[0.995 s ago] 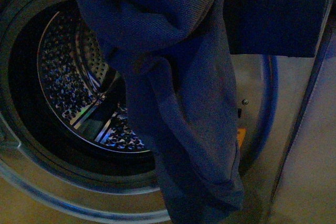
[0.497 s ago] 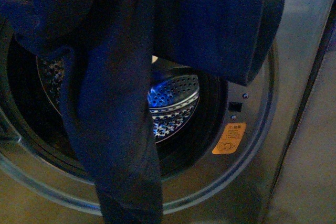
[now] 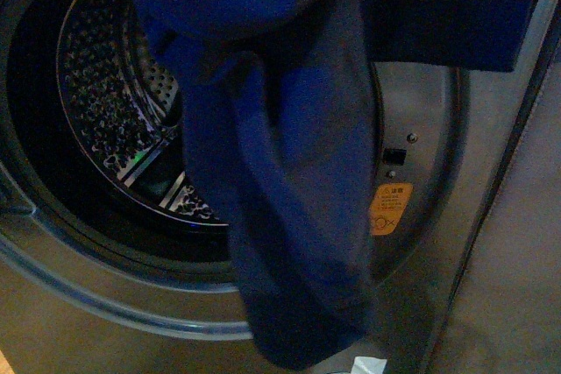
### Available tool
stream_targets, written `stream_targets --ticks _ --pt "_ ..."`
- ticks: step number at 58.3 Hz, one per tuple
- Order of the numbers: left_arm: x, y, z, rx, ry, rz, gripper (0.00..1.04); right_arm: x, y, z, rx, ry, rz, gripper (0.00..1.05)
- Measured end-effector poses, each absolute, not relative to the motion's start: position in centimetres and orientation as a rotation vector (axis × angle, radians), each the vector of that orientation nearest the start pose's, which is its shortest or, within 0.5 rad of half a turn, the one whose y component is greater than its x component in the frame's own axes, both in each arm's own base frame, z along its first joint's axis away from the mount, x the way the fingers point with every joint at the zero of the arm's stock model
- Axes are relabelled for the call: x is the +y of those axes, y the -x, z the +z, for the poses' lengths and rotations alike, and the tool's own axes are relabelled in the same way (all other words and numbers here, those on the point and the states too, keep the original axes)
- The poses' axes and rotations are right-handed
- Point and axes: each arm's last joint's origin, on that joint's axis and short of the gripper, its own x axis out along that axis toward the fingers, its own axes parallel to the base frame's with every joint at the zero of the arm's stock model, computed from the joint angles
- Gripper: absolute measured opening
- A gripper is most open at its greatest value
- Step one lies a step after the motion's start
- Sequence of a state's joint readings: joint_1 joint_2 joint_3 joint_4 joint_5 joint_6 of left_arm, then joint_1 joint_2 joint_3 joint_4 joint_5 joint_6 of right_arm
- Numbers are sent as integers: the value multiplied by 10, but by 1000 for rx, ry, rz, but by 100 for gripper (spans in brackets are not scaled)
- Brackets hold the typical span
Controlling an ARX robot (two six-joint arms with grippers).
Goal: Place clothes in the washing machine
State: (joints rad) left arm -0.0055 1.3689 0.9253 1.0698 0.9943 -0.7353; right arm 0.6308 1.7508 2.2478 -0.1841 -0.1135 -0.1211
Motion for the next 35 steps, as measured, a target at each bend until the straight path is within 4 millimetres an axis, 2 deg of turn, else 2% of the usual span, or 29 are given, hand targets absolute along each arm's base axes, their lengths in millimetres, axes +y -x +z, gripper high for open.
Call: stream_targets --ticks 6,10,23,35 --pt "-32 -265 371 -268 370 -1243 98 206 -277 563 -354 32 718 10" --pt "-36 -264 372 -242 402 -1252 98 206 -277 563 -355 32 718 10" --pt "-57 -277 364 -141 464 -1152 98 206 -277 563 -354 32 718 10" --pt "-85 -283 368 -172 365 -1012 98 206 -277 563 -354 33 717 10"
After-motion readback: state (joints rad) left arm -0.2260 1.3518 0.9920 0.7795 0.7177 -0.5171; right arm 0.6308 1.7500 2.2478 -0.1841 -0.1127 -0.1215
